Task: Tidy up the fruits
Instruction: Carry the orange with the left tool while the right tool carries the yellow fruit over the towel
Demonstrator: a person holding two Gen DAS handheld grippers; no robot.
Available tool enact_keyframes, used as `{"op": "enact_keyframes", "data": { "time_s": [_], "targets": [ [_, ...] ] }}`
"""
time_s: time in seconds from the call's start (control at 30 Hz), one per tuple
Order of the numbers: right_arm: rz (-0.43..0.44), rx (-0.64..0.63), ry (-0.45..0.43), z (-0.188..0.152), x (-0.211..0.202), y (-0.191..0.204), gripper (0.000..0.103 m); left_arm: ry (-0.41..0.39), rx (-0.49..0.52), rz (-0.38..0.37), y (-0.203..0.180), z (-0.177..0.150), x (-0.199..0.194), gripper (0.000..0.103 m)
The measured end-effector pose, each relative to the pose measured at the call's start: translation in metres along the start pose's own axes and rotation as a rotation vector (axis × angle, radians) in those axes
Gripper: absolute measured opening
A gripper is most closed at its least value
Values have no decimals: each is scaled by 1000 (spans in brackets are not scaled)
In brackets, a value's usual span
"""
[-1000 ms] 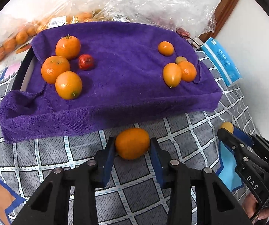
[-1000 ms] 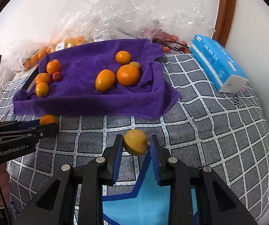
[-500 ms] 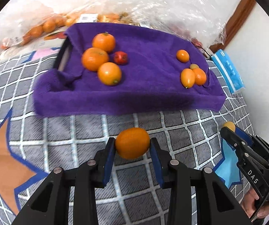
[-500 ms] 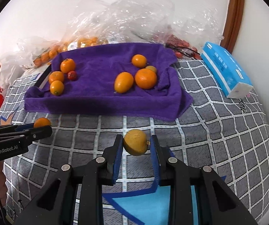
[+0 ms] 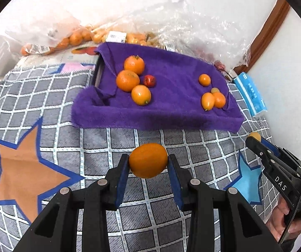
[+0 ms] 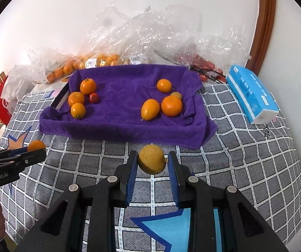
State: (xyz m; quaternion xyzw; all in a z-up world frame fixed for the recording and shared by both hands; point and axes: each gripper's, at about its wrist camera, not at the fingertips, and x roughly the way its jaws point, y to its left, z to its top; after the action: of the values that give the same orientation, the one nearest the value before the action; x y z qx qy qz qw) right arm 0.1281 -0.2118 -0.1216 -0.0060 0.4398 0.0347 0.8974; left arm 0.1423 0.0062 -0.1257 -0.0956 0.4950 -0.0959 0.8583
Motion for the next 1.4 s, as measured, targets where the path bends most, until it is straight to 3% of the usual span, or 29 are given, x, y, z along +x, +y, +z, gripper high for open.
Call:
{"op": "enact_keyframes", "data": {
  "time_s": [0.7,1.4],
  "targets": [
    [-27,-6,-85,35,-39,1,29,-145,26,-7,-5,31,-61,35],
    [-67,-7,-155,59,-70,-5,29,-211,49,-8,-15,51,-93,35]
  ]
}}
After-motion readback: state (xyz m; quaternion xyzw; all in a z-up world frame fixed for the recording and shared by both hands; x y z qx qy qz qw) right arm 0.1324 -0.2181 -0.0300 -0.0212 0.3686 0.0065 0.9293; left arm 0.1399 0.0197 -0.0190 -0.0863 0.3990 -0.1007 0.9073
